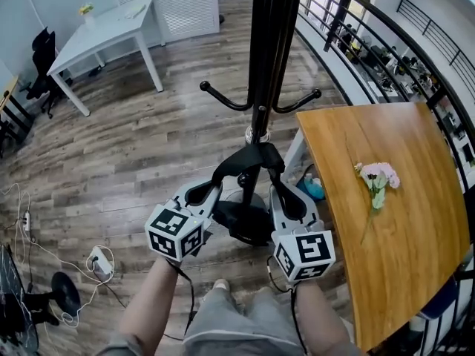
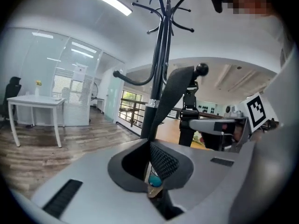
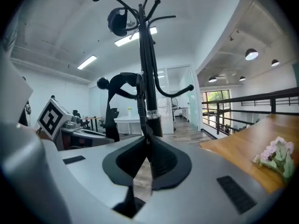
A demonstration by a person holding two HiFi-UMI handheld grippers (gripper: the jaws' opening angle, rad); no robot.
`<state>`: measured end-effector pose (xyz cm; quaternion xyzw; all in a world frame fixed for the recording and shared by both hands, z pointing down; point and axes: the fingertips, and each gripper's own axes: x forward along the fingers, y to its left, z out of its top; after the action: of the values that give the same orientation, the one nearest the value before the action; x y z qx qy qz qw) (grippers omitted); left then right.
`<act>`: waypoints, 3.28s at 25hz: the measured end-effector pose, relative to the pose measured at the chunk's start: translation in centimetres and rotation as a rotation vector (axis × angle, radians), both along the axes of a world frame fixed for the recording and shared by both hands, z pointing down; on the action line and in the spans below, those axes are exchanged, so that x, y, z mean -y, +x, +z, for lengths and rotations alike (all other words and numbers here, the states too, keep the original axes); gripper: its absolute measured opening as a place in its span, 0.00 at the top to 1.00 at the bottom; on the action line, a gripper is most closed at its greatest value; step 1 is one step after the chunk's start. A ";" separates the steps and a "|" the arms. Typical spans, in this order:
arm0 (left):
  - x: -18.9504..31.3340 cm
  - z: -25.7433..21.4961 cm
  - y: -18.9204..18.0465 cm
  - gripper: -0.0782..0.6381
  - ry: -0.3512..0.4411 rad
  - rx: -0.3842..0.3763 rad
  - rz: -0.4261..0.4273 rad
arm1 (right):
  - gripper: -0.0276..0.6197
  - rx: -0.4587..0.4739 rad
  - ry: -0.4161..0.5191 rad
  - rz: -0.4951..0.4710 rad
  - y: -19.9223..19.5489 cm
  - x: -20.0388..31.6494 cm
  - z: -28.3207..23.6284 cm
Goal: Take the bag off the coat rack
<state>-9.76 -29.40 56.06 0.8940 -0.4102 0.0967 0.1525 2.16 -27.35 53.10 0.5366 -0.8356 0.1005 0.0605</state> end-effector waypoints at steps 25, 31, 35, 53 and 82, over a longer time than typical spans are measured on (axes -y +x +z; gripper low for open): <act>-10.3 -28.3 4.8 0.87 0.157 -0.099 0.130 | 0.88 0.023 0.181 0.036 8.4 -11.7 -26.5; -11.8 -31.6 9.6 0.87 0.192 -0.137 0.264 | 0.88 -0.016 0.254 0.110 12.0 -15.1 -30.9; -13.3 -33.4 13.6 0.87 0.217 -0.162 0.377 | 0.88 -0.032 0.281 0.204 15.4 -18.1 -32.7; -15.8 -29.4 24.2 0.87 0.184 -0.102 0.672 | 0.88 -0.057 0.163 0.516 23.0 -26.3 -27.1; -18.2 -21.3 23.2 0.87 0.063 0.012 0.730 | 0.88 0.014 -0.010 0.540 22.2 -28.4 -18.2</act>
<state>13.43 -11.23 34.80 0.9852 -0.0678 0.1372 0.0777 24.39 1.08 34.94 0.7392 -0.6619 0.1210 0.0283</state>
